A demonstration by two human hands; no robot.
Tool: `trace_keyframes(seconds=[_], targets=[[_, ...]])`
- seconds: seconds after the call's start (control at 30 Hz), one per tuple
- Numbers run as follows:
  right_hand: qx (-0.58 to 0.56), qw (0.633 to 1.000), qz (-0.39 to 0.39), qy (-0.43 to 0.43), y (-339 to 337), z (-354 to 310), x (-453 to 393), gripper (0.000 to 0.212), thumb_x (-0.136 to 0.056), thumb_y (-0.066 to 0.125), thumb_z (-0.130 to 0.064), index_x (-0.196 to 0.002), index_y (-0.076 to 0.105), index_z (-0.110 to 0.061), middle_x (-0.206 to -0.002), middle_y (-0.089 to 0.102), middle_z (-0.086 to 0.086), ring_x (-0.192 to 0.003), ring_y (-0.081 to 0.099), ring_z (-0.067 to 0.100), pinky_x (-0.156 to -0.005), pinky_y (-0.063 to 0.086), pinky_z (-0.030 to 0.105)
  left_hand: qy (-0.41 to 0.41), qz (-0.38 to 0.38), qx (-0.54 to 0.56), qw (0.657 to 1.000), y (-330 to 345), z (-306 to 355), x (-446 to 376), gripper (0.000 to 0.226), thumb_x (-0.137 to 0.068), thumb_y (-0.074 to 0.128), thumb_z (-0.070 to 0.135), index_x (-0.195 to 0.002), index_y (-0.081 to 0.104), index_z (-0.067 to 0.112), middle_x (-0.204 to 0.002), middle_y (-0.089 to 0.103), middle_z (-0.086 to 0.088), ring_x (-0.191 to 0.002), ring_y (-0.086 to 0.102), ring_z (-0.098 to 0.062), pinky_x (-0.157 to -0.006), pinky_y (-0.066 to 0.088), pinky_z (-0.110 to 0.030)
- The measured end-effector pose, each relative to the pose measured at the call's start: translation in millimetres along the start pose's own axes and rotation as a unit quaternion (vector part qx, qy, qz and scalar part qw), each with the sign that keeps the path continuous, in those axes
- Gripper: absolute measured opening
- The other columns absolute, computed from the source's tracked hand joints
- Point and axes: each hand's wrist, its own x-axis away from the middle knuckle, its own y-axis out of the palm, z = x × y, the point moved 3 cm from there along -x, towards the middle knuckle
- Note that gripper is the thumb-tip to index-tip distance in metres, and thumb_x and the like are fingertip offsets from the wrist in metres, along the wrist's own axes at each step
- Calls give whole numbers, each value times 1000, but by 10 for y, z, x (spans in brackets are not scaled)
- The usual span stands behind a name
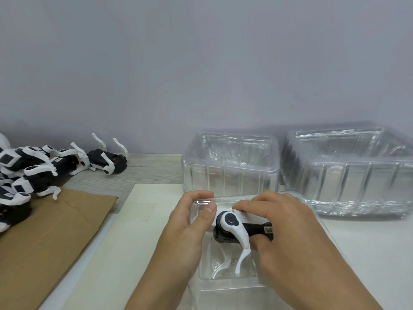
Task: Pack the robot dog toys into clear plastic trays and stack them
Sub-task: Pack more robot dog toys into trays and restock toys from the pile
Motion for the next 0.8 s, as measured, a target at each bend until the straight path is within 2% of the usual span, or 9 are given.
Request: trace_keyframes(seconds=[0.4, 0.5, 0.6, 0.7, 0.8], targets=[[11, 1000, -5, -11, 1, 10, -9, 42, -85, 65, -22, -115, 57, -52, -107, 46, -32, -102, 34, -3, -98, 30, 24, 13, 3, -9, 1000, -8, 19, -13, 25, -73, 69, 43, -97, 71, 42, -105, 74, 5, -103, 70, -21, -103, 48, -53], [14, 1000, -9, -14, 4, 9, -8, 39, -87, 64, -24, -115, 57, -50, -108, 46, -31, -102, 33, -2, -98, 30, 25, 14, 1, -16, 1000, -14, 15, -8, 15, -83, 74, 33, -94, 71, 42, -100, 75, 5, -97, 72, -19, -100, 51, -49], [22, 1000, -9, -19, 13, 3, -4, 36, -87, 64, -24, -114, 58, -47, -107, 46, -28, -102, 34, -1, -98, 31, 26, 12, 6, -27, 1000, -29, 0, -11, 28, -92, 67, 13, -93, 71, 40, -98, 75, 3, -95, 72, -19, -95, 53, -44], [24, 999, -10, -20, 19, 2, -3, 34, -87, 64, -23, -112, 59, -45, -105, 45, -28, -100, 34, -1, -97, 32, 26, 2, 9, -25, 1000, -27, 16, 2, 31, -92, 66, 9, -92, 72, 40, -97, 75, 4, -94, 72, -19, -92, 54, -41], [21, 1000, -8, -19, 19, 7, 0, 34, -86, 64, -23, -112, 59, -45, -104, 46, -28, -101, 34, -1, -97, 32, 26, -10, 5, -16, 1000, -24, 12, 16, 28, -92, 67, 12, -94, 72, 39, -100, 75, 0, -97, 72, -22, -95, 54, -47]])
